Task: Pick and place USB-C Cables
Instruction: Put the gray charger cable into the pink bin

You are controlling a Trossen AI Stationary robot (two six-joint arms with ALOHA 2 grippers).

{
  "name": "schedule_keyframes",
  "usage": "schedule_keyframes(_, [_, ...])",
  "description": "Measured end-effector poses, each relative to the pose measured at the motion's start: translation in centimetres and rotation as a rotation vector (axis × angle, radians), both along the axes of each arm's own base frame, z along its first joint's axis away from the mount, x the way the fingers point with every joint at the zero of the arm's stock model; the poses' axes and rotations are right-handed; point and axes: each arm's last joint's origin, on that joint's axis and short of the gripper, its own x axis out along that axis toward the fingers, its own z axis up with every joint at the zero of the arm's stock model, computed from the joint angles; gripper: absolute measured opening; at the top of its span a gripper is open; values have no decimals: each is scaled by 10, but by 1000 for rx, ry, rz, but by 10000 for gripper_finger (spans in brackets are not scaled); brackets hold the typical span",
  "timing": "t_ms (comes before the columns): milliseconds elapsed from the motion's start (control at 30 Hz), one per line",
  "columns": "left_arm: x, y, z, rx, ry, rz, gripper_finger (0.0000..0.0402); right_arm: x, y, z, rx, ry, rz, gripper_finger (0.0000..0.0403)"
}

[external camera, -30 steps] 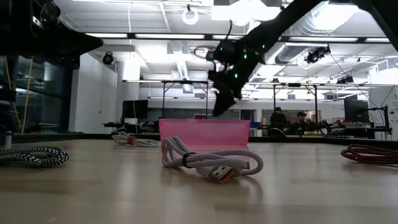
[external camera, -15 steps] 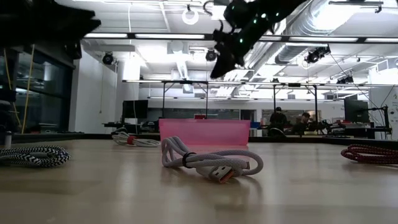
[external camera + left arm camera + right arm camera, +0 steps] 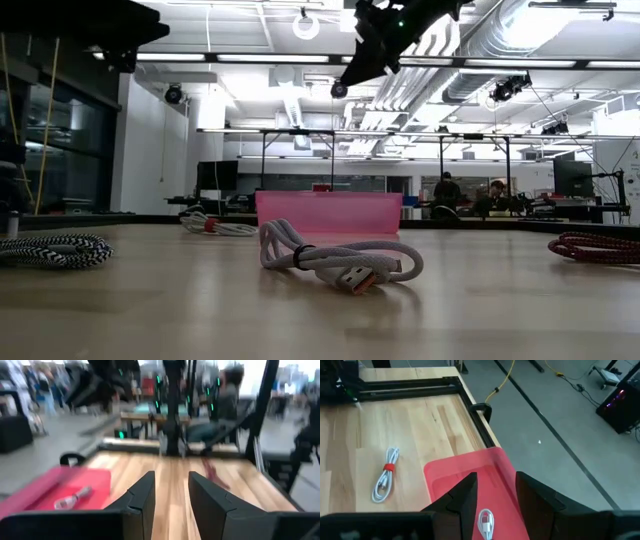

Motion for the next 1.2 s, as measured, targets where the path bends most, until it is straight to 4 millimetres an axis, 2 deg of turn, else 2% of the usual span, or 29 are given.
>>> schedule_keyframes(167, [14,-3,17,32,235,-68,99,-1,0,-1,4,13,-3,126])
schedule_keyframes(300, [30,-10,22,45,404,-121,99,-2,0,-2,11,28,-5,126])
schedule_keyframes(600, [58,-35,14,-7,678,-218,99,-2,0,-3,11,28,-5,126])
schedule_keyframes(833, [64,-54,13,-86,788,-243,99,-3,-1,-3,-4,41,-38,126])
schedule_keyframes(1200, [75,-87,-14,-172,952,-237,99,-3,-1,-3,3,40,-41,126])
